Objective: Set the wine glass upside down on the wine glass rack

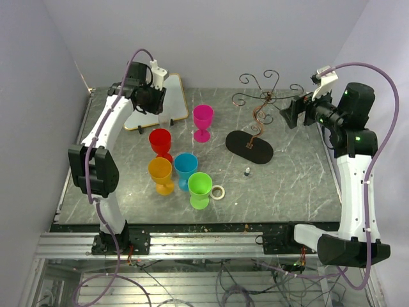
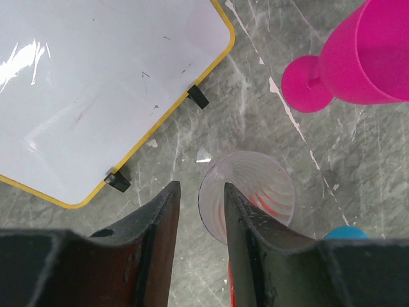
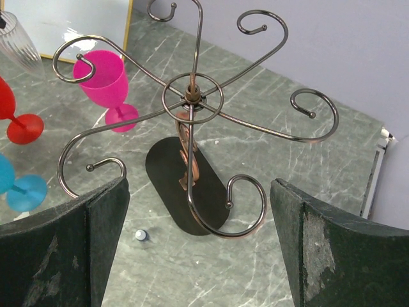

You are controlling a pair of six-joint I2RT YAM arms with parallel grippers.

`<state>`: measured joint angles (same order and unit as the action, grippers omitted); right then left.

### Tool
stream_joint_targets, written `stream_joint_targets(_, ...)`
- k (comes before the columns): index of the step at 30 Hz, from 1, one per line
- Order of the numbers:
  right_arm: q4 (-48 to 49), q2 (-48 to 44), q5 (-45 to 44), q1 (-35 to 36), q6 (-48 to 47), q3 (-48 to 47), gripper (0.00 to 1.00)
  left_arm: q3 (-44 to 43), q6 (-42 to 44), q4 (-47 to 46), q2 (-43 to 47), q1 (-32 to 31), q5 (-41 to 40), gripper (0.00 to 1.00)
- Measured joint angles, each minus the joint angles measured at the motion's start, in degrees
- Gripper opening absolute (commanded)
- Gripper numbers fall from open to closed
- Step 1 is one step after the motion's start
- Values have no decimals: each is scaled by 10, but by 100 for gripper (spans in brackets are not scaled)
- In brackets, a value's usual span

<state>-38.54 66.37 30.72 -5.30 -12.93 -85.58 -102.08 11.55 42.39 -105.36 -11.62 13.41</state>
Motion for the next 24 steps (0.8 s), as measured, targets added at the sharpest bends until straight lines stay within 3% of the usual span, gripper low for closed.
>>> stream_joint_targets(7, 0, -3, -1, -4, 0, 7, 91, -27, 0, 11, -20, -5, -5, 19)
stream_joint_targets(12, 0, -7, -2, -7, -2, 14, 91, -35, -1, 16, -23, -5, -6, 7)
stream_joint_targets(24, 0, -8, -1, -30, -2, 10, 93, -87, 4, 40, 5, -5, -6, 7)
